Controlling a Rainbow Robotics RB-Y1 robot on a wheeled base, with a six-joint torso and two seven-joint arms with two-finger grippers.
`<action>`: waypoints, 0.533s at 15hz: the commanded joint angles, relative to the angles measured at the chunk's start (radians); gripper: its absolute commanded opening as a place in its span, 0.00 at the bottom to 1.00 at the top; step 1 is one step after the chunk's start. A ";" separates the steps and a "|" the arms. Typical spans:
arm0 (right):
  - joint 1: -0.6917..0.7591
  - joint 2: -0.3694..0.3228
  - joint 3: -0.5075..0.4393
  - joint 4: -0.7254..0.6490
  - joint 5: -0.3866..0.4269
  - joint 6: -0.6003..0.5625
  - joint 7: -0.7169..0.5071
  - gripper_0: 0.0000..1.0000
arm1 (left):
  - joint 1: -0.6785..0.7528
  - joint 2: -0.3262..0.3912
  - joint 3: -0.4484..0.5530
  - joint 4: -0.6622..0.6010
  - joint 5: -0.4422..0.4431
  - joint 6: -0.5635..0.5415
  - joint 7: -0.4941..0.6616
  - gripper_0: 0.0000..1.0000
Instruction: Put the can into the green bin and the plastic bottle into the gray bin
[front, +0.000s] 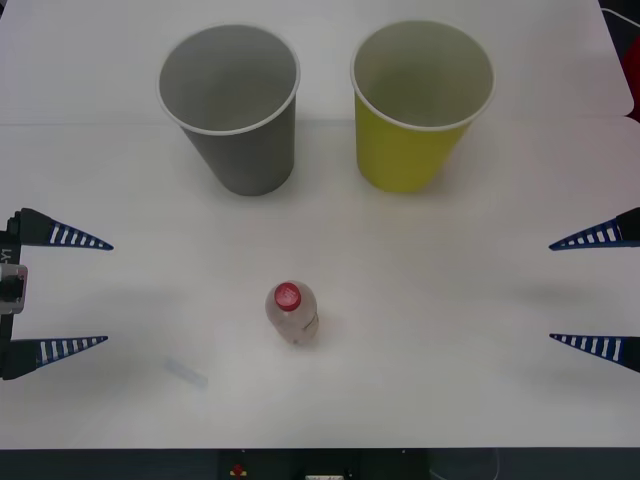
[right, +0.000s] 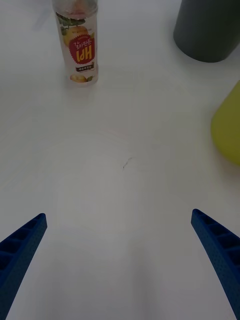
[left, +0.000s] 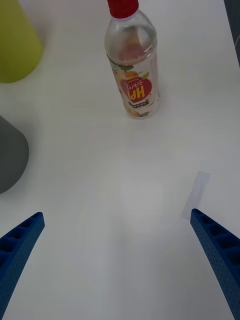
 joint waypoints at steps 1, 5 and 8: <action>0.000 0.000 0.000 0.000 0.000 0.000 0.000 1.00 | 0.000 0.000 0.000 0.000 0.000 0.000 0.000 1.00; 0.000 0.000 0.000 0.000 0.000 0.000 0.000 1.00 | 0.002 -0.073 0.013 -0.001 0.043 0.001 -0.039 1.00; 0.000 0.000 0.000 0.000 0.000 0.000 0.000 1.00 | 0.002 -0.073 0.014 -0.002 0.047 -0.001 -0.045 1.00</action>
